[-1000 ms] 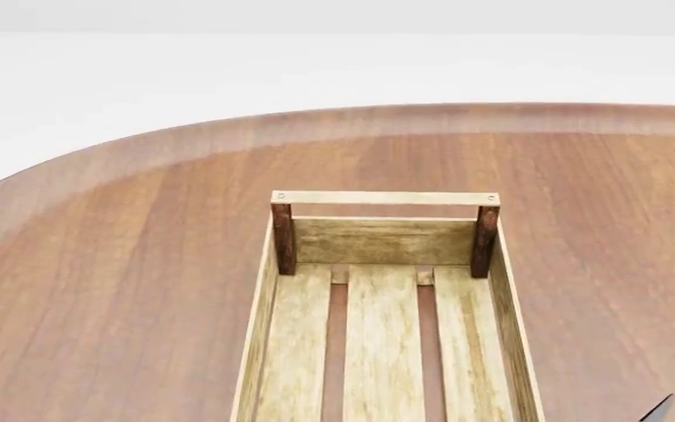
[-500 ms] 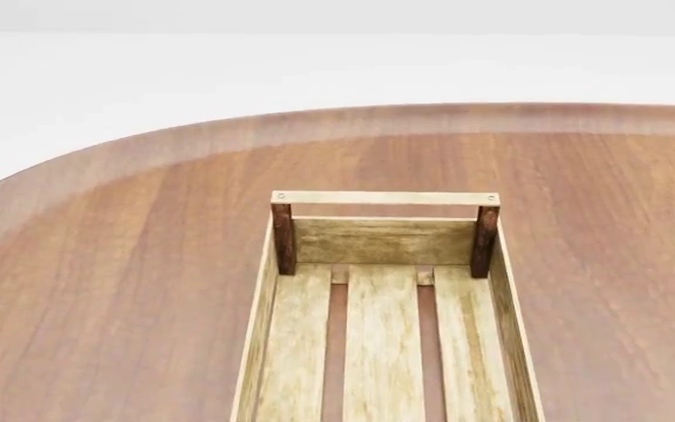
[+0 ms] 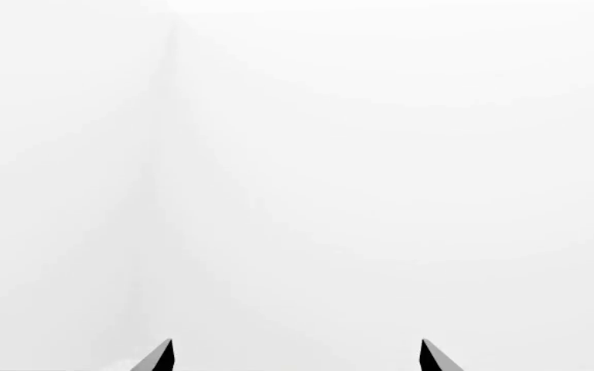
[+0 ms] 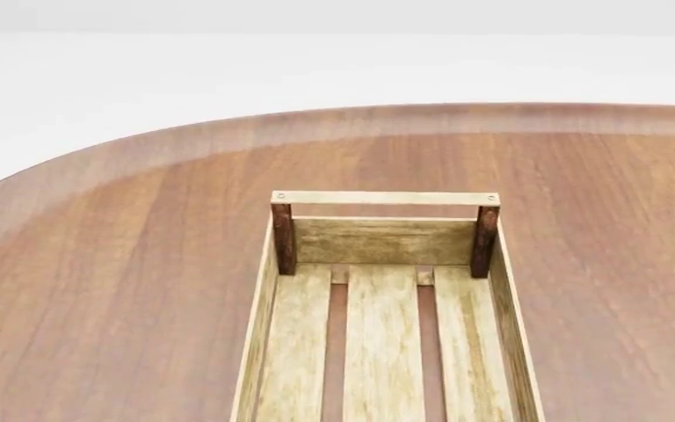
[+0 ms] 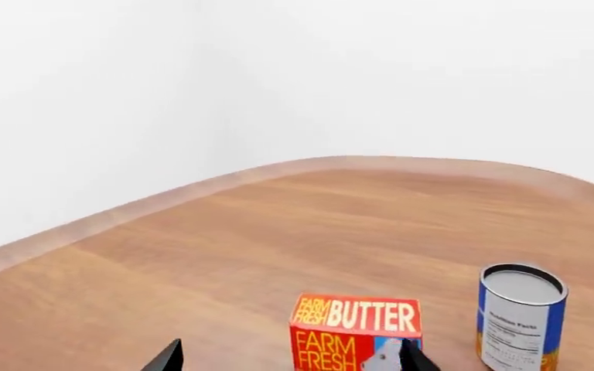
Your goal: Pick up the cream cheese and put it in the tray.
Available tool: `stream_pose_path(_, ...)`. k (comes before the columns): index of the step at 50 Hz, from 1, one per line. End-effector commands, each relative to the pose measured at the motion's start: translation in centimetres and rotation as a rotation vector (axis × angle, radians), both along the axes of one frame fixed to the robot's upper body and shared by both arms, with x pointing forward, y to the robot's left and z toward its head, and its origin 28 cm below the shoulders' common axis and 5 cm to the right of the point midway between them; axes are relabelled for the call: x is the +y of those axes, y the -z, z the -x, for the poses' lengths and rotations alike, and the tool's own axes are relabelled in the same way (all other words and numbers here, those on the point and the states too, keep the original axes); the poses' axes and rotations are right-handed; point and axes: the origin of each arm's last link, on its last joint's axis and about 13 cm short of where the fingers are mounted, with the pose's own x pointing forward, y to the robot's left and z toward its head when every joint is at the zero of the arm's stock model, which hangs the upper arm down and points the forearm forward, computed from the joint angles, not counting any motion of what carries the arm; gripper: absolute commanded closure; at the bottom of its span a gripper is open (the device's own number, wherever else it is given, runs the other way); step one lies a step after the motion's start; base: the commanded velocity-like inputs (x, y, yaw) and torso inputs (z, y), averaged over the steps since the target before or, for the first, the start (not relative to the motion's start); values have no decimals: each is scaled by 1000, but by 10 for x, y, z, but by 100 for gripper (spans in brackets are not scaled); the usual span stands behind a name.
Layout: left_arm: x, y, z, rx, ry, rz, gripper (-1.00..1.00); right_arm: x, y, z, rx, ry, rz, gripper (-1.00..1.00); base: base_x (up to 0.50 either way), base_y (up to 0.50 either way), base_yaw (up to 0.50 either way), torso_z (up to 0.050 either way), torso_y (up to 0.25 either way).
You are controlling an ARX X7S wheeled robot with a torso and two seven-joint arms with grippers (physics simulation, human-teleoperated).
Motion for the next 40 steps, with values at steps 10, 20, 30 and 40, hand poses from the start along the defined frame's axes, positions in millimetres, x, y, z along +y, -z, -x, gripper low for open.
stream_pose_path(10,0,0,1,3,0,0,-100,-19,10,11,68,100,-71,-100,0,0,0,0,0)
stream_pose_path(20,1,-1,1,1,-4,3,-100,-22,11,17,86,128,-76,-100,0,0,0,0,0)
stream_pose_path(30,1,0,1,4,-2,5,-100,-29,16,22,115,150,-95,-100,0,0,0,0,0)
stream_pose_path(40,1,1,0,9,-2,6,-100,-36,23,27,165,176,-108,-100,0,0,0,0,0)
